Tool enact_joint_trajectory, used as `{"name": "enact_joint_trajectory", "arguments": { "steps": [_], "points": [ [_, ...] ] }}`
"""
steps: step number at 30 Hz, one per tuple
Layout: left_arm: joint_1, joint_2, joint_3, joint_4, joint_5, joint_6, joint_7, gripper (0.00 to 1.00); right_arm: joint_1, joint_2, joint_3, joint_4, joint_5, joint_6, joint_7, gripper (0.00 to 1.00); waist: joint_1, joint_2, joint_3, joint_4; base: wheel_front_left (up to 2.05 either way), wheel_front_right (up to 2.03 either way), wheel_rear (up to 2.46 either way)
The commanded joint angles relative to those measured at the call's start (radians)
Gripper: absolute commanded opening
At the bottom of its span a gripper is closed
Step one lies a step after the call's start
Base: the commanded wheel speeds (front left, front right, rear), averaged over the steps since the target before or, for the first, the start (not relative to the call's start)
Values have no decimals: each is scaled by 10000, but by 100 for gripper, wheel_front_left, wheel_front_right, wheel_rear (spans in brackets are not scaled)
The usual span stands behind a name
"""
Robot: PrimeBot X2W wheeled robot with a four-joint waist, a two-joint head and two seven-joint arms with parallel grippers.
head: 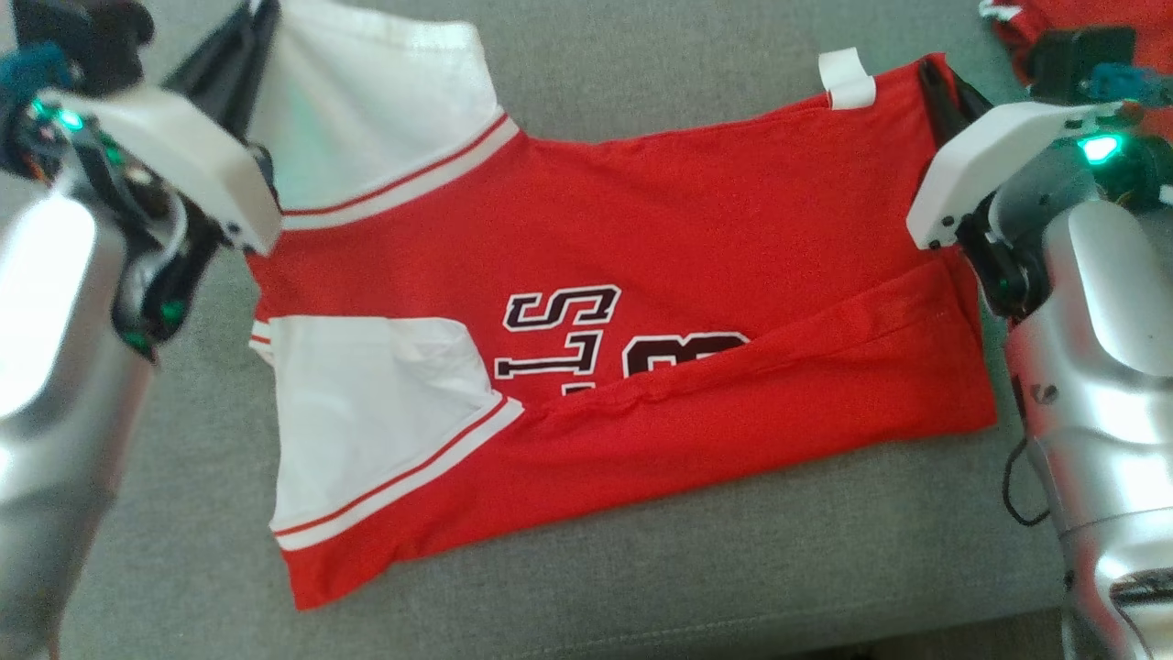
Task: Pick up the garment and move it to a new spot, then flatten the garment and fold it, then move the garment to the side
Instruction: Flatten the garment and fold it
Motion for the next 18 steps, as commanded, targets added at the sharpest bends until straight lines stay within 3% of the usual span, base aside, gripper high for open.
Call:
{"name": "enact_joint_trajectory", "arguments": {
  "steps": [1,8,13,18],
  "points": [
    [3,422,366,-460,-64,-13,-147,0,24,-92,201,-322,93,65,-228,0,0,0,-373,71,0,0,0],
    [2153,579,313,-2107,-366,279,-759,0,1507,-336,269,-580,539,65,-1215,0,0,0,-1431,349,0,0,0],
    [4116,787,336,-3400,-600,871,-1077,0,2702,-362,184,-1043,790,65,-1718,0,0,0,-1973,510,0,0,0],
    [6050,621,176,-4123,-936,1445,-1435,0,3750,-354,-174,-1505,871,65,-1914,0,0,0,-2288,686,0,0,0]
  ]
}}
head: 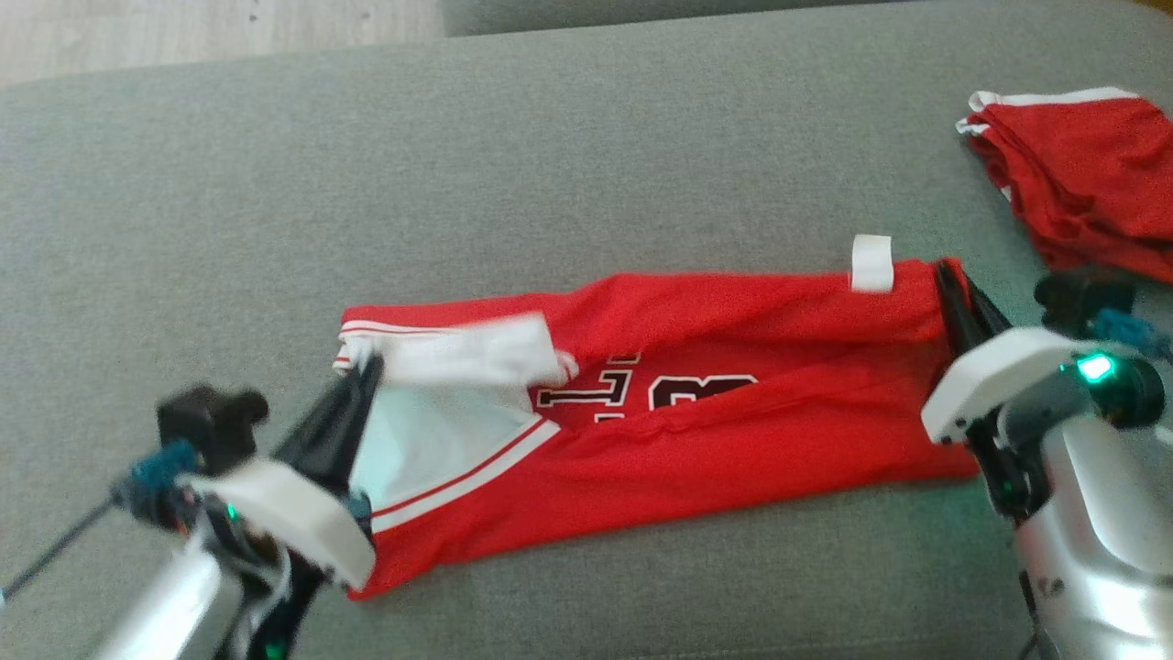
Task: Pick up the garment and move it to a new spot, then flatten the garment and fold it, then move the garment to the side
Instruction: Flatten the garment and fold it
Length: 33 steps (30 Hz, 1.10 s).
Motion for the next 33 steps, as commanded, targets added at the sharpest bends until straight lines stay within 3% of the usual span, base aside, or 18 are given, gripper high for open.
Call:
{"name": "enact_joint_trajectory", "arguments": {
  "steps": [1,12,13,14,15,16,18,20,21,27,33],
  "points": [
    [-162,183,380,-347,-49,91,-182,0,-8,-85,45,-374,4,65,-131,0,3,-1,-70,71,0,0,0],
    [1028,-562,260,378,-351,307,-1242,0,576,155,-527,-805,-584,65,-541,5,3,-1,-173,89,0,0,0],
    [1125,-566,270,365,-367,322,-1309,0,653,171,-531,-861,-600,65,-559,11,3,-1,-185,83,0,0,0],
    [1125,-566,270,365,-367,322,-1309,0,653,171,-531,-861,-600,65,-559,11,3,-1,-185,83,0,0,0],
    [1322,-591,222,369,-415,327,-1352,0,815,192,-551,-950,-636,65,-595,33,3,-1,-224,80,0,0,0],
    [1322,-591,222,369,-415,327,-1352,0,815,192,-551,-950,-636,65,-595,33,3,-1,-224,80,0,0,0],
    [1469,-653,168,406,-426,348,-1428,0,978,222,-641,-1014,-715,65,-691,100,3,-1,-272,75,0,0,0],
    [1614,-728,121,452,-409,391,-1548,94,1167,303,-789,-1081,-754,65,-842,100,3,-1,-341,67,0,0,0],
    [1699,-792,146,460,-456,437,-1625,100,1288,366,-880,-1140,-742,65,-900,100,3,-1,-373,69,0,0,0],
    [2214,-943,544,306,-562,803,-2367,100,2278,618,-1857,-1877,-677,65,-1084,100,3,-1,-652,133,0,0,0],
    [2438,-1083,863,28,-343,1281,-3091,100,2838,843,-2567,-2634,-927,65,-593,100,3,-1,-949,216,0,0,0]
  ]
}}
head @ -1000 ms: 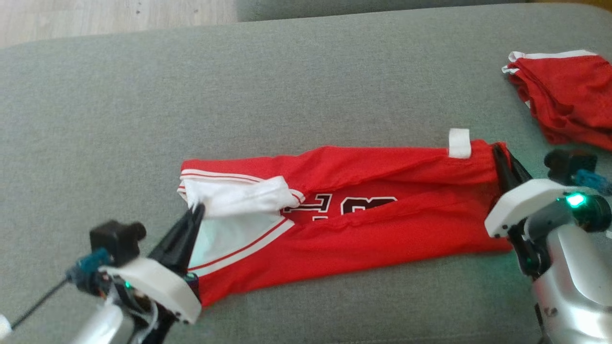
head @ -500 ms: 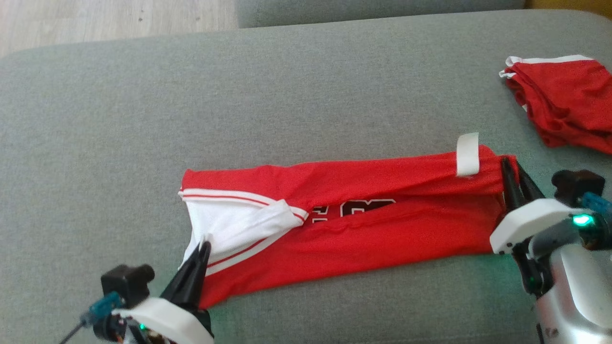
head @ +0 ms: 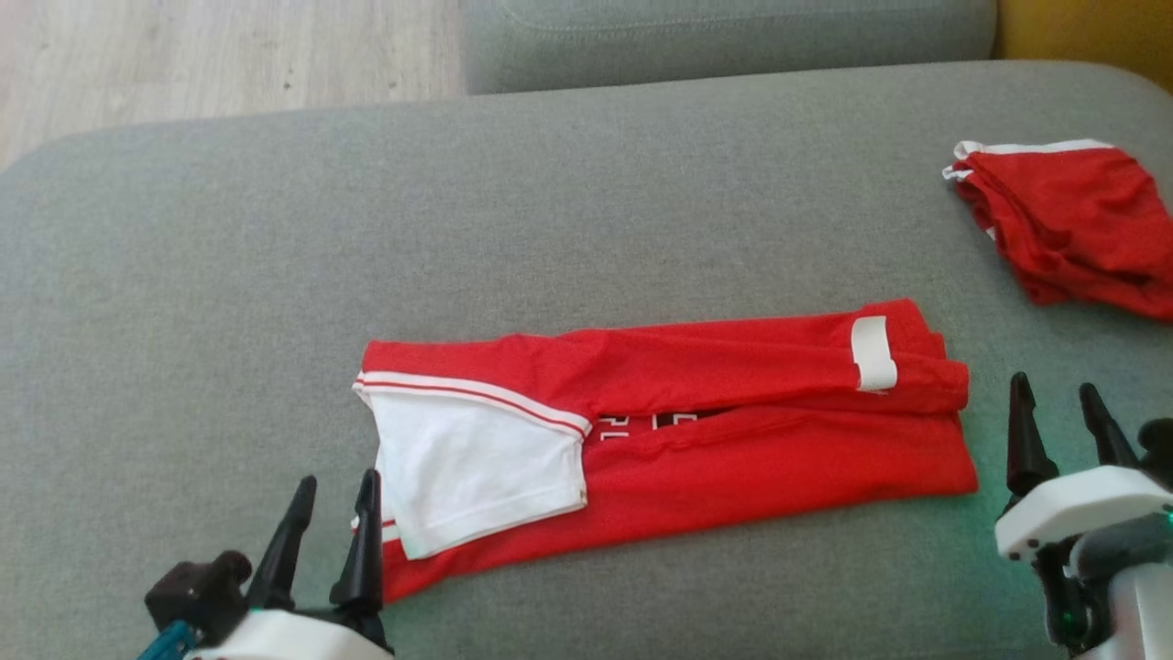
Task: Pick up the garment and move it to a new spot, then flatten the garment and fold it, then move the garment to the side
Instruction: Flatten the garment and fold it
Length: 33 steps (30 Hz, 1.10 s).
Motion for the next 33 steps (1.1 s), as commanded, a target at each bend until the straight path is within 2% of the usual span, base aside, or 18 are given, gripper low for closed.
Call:
{"name": "enact_joint_trajectory", "arguments": {
  "steps": [1,5,10,16,24,25,26,28,30,33],
  "points": [
    [-249,43,515,-360,155,147,-197,100,-283,2,197,-437,-96,67,127,100,1,-1,-84,66,0,0,0],
    [-246,-90,673,-424,243,438,-405,100,-582,121,297,-386,-108,67,662,100,1,-1,-164,189,0,0,0],
    [-259,-190,842,-478,293,654,-560,100,-1098,-37,312,520,-312,67,1347,100,1,-1,-143,528,0,0,0],
    [-175,-18,852,-569,709,1054,-618,100,-1566,-293,273,1905,-631,67,1565,100,1,-1,-76,931,0,0,0],
    [27,-16,780,-823,766,1254,-590,100,-1790,-164,554,3316,-497,67,1657,100,1,-1,-133,1186,0,0,0],
    [38,-15,779,-845,765,1269,-586,100,-1839,-124,619,3446,-428,67,1639,89,1,-1,-148,1181,0,0,0],
    [38,-15,779,-845,765,1269,-586,100,-1839,-124,619,3446,-428,67,1639,89,1,-1,-148,1181,0,0,0],
    [44,-8,775,-901,767,1302,-570,100,-1956,-77,733,3663,-375,67,1587,46,1,-1,-174,1150,0,0,0],
    [47,13,787,-941,763,1319,-561,100,-2117,-46,859,3822,-330,67,1481,35,1,-1,-202,1085,0,0,0],
    [57,35,780,-985,767,1343,-543,100,-2376,-93,1018,4006,-297,67,1278,10,1,-1,-263,966,0,0,0]
  ]
}}
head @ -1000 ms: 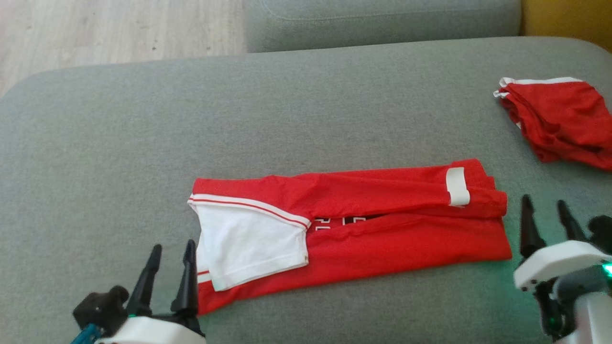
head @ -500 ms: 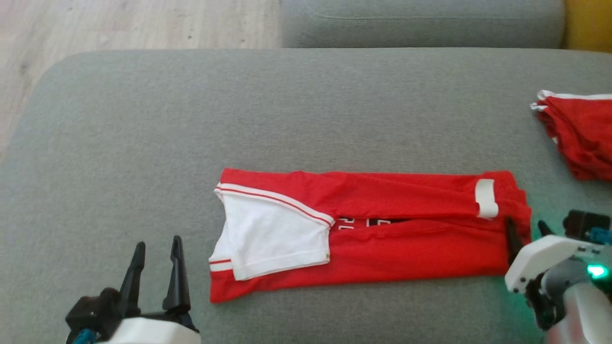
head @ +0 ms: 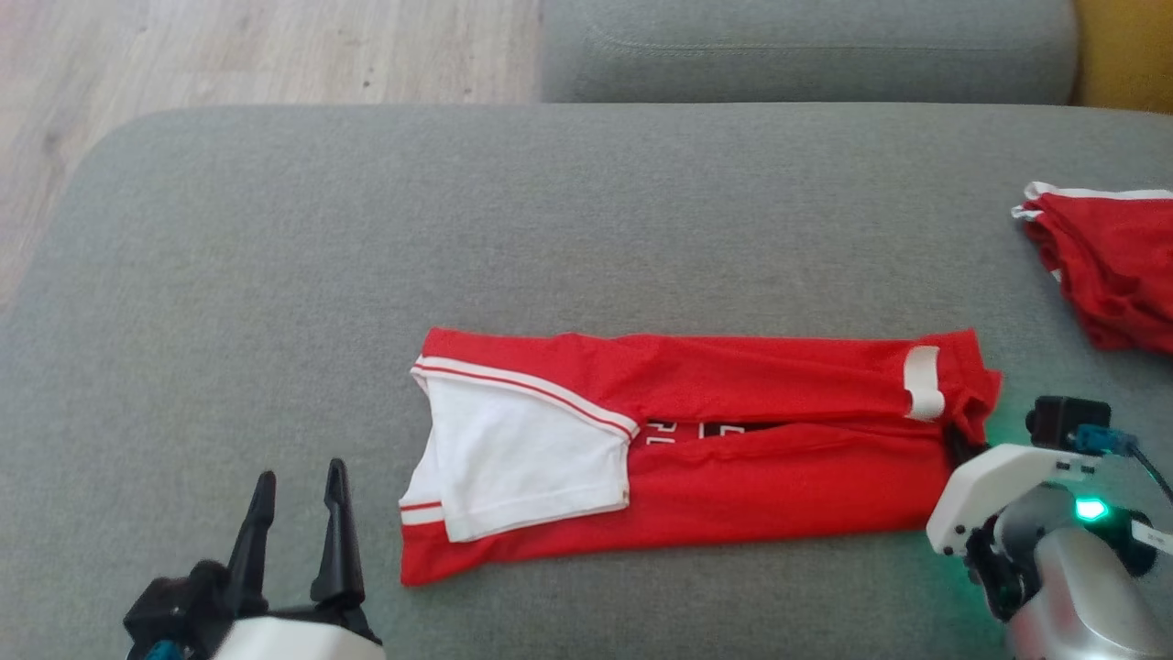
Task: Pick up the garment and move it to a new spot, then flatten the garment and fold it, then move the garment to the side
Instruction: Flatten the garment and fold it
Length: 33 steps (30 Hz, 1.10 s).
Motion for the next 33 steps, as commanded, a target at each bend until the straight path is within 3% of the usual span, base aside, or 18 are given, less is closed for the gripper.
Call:
{"name": "enact_joint_trajectory", "arguments": {
  "steps": [1,8,12,16,20,26,33],
  "points": [
    [-277,212,342,-371,74,59,-22,100,-472,-57,334,-152,88,67,-168,2,0,-1,-67,-98,0,0,0],
    [-103,183,327,-373,8,116,-31,100,-524,-828,321,-664,302,67,-484,0,0,-1,-363,-473,0,0,0],
    [19,158,272,-347,-31,115,-28,100,-103,-1369,-57,-1427,447,67,-343,0,0,-1,-598,-646,0,0,0],
    [116,157,220,-309,-72,87,-14,100,392,-1497,-310,-2439,743,67,-30,0,0,-1,-774,-792,0,0,0],
    [122,140,138,-260,-86,45,15,100,818,-1141,-56,-3673,1214,67,423,0,0,-1,-887,-848,0,0,0],
    [-10,126,-18,-227,-59,-18,121,100,1509,-256,1277,-5946,1848,67,1341,0,0,-1,-975,-558,0,0,0],
    [-91,76,-109,-178,-65,-75,135,100,1684,370,3027,-6783,2746,67,1760,0,0,-1,-857,1,0,0,0]
  ]
}}
